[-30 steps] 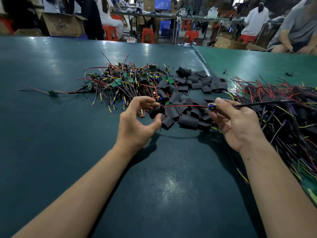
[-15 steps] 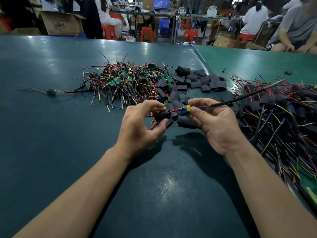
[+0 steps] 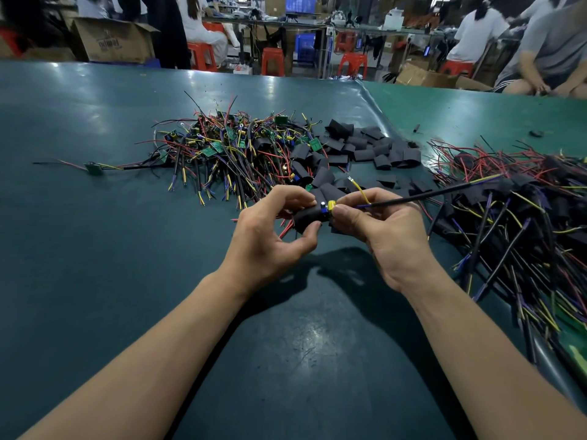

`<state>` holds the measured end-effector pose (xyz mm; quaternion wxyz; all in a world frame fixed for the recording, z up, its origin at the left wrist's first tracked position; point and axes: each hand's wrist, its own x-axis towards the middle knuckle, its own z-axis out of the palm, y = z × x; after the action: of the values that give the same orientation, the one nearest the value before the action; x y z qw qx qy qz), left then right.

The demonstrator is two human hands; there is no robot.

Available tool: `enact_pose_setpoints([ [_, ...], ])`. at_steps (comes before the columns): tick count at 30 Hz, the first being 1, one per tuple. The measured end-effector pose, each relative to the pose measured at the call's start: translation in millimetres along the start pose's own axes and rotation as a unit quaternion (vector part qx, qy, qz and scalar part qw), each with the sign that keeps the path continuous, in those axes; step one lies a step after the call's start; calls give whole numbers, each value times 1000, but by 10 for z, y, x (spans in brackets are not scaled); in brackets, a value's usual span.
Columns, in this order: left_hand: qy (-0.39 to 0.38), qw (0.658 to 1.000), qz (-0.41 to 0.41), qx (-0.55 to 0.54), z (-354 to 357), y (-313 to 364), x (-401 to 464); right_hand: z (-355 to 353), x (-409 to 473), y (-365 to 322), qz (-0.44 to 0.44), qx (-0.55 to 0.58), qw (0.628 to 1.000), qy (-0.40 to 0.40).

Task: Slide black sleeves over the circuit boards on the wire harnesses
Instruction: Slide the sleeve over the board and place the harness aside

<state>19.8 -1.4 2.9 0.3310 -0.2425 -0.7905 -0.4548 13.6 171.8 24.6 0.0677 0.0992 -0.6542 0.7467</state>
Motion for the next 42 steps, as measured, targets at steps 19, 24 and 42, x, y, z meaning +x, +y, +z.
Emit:
enact_pose_setpoints([
  [19, -45, 993, 103, 20, -10, 0, 7, -86, 34, -21, 162, 120, 978, -47],
  [24, -45, 995, 90, 11, -5, 29, 1, -44, -1, -20, 108, 77, 989, -59],
  [42, -57, 989, 95, 99, -79, -76, 35, -34, 11, -36, 41, 10, 999, -8],
])
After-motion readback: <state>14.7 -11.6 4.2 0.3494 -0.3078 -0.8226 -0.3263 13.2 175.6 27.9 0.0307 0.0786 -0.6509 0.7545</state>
